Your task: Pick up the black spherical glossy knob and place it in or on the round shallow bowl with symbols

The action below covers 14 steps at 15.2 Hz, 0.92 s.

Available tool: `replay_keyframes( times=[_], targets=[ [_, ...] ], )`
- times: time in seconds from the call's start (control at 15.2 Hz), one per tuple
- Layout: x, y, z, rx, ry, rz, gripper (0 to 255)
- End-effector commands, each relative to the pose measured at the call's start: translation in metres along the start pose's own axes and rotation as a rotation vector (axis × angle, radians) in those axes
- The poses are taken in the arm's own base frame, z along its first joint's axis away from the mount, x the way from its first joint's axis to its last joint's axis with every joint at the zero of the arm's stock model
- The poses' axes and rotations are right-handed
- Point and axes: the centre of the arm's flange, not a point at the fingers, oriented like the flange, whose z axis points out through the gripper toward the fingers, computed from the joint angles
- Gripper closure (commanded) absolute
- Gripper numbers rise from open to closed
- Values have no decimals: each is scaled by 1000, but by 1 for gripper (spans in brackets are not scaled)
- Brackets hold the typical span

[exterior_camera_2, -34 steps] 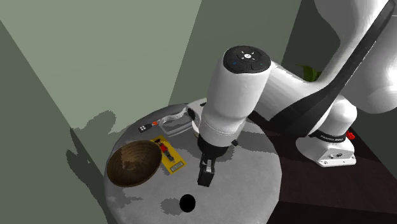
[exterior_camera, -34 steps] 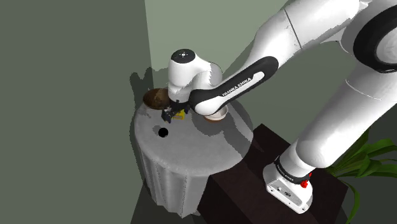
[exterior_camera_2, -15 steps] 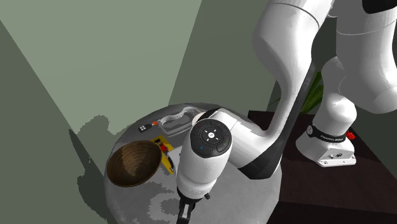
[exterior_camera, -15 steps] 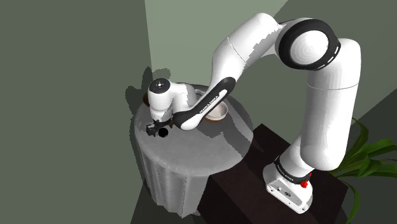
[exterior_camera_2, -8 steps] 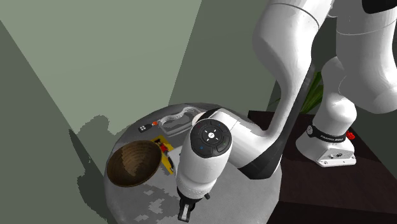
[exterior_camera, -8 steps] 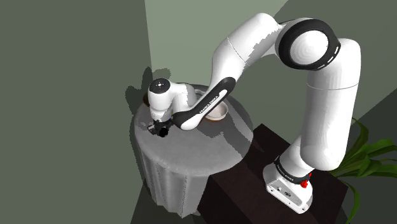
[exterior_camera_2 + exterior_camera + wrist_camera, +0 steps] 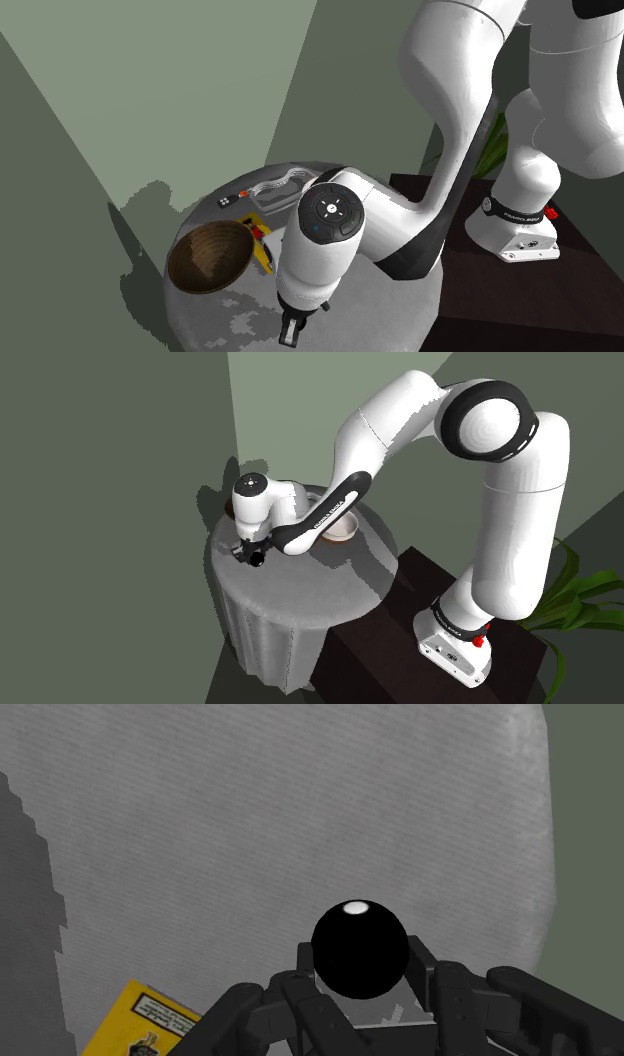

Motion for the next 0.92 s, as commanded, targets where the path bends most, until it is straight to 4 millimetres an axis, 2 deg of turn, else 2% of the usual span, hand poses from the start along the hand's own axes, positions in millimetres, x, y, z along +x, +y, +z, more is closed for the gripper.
replay_keyframes(
  times=[0.0, 0.86],
  targets=[
    [1, 1, -10, 0, 0, 0, 255],
    [14, 6, -77, 0, 0, 0, 255]
  ],
)
